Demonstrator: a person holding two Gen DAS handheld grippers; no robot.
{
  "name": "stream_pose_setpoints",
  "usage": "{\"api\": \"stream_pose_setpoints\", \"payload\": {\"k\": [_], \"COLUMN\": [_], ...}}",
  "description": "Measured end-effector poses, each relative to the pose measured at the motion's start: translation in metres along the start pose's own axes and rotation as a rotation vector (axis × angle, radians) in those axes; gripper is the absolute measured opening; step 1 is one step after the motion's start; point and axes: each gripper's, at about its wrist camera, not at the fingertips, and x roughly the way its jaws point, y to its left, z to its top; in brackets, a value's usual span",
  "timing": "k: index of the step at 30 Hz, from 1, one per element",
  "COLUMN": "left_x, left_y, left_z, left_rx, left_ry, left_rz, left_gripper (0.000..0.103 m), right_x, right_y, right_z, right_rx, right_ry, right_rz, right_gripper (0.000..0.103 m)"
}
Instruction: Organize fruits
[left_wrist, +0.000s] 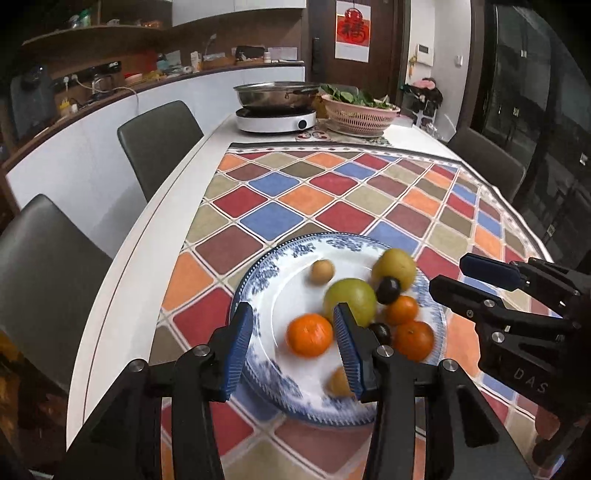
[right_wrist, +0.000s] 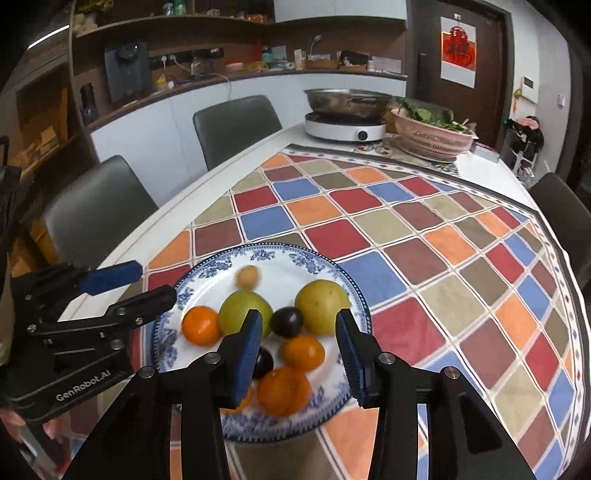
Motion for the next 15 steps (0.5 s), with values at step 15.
{"api": "stream_pose_setpoints", "payload": {"k": [15], "left_x": [-0.12], "left_y": [-0.031], "left_z": [-0.051], "left_rx": [-0.004], "left_ry": [-0.15], "left_rz": [0.073], "left_gripper": [0.072], "right_x": [-0.125], "right_y": [0.011], "right_z": [-0.051], "right_rx": [0.024], "right_ry": [-0.174], "right_rz": [-0.083], "right_gripper": [0.077]}}
